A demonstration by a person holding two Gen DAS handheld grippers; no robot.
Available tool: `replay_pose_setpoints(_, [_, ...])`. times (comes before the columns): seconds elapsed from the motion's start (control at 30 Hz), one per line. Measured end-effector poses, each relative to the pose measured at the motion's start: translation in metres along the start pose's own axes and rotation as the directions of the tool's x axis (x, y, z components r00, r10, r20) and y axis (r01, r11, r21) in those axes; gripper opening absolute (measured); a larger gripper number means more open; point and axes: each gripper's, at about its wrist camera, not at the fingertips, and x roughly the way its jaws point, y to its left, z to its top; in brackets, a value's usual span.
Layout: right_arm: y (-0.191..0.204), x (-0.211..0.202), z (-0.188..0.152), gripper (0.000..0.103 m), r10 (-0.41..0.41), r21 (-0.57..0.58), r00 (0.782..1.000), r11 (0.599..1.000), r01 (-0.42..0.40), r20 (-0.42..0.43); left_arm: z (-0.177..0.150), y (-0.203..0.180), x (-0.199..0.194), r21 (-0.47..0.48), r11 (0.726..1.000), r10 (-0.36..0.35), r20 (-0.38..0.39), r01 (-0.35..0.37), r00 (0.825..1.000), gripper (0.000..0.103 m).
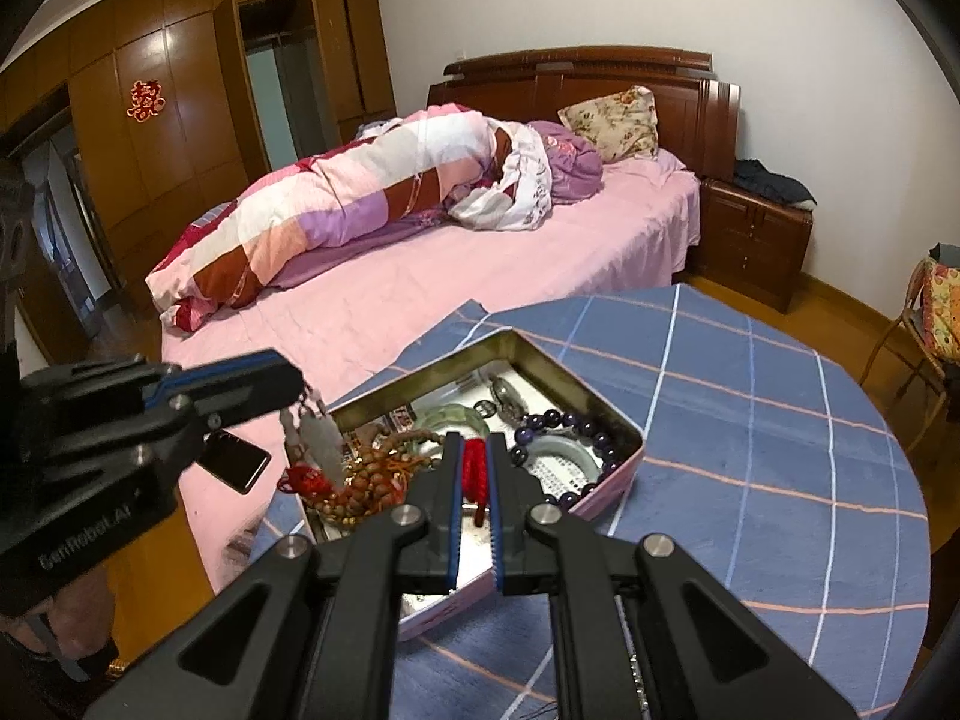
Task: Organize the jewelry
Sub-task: 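Carry the jade pendant with the left tool while the right tool carries the tassel, both into the tin, then grasp the gold bead necklace with the right tool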
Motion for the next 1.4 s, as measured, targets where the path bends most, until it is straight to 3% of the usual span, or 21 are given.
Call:
replay_pose_setpoints(0.73, [0.004,0.034,-0.015,0.011,0.009,-0.012,0.995,1.000,-0.010,-0.100,-0.030,0.006,0.037,-0.042,0.999,0.008,-0.124,-0.013,0.992,0.004])
replay_pose_setpoints(0.87, [0.001,0.035,-0.018,0.024,0.009,0.010,0.995,1.000,-0.008,-0.104,-0.032,0.005,0.039,-0.049,0.999,0.001,-0.136,-0.007,0.991,0.007])
replay_pose_setpoints(0.9, [-0.001,0.034,-0.018,0.028,0.005,0.018,0.995,1.000,-0.003,-0.101,-0.032,0.005,0.039,-0.051,0.999,0.004,-0.138,-0.011,0.990,0.014])
replay_pose_setpoints(0.97, [-0.005,0.033,-0.019,0.042,-0.004,0.030,0.995,1.000,0.007,-0.095,-0.032,0.005,0.038,-0.055,0.998,0.011,-0.132,-0.018,0.991,0.039])
replay_pose_setpoints(1.0, [-0.007,0.031,-0.018,0.044,-0.007,0.041,0.996,0.999,0.011,-0.090,-0.032,0.005,0.035,-0.059,0.998,0.026,-0.117,-0.033,0.993,0.054])
replay_pose_setpoints(1.03, [-0.010,0.030,-0.018,0.044,-0.013,0.051,0.996,0.999,0.018,-0.087,-0.031,0.006,0.034,-0.060,0.998,0.028,-0.108,-0.035,0.994,0.060])
replay_pose_setpoints(1.33, [-0.015,0.029,-0.017,0.048,-0.015,0.068,0.996,0.997,0.021,-0.083,-0.034,0.011,0.040,-0.074,0.996,0.040,-0.130,-0.050,0.991,0.061])
replay_pose_setpoints(1.4, [-0.015,0.029,-0.017,0.054,-0.022,0.068,0.997,0.997,0.027,-0.080,-0.034,0.012,0.040,-0.081,0.995,0.042,-0.130,-0.052,0.991,0.062])
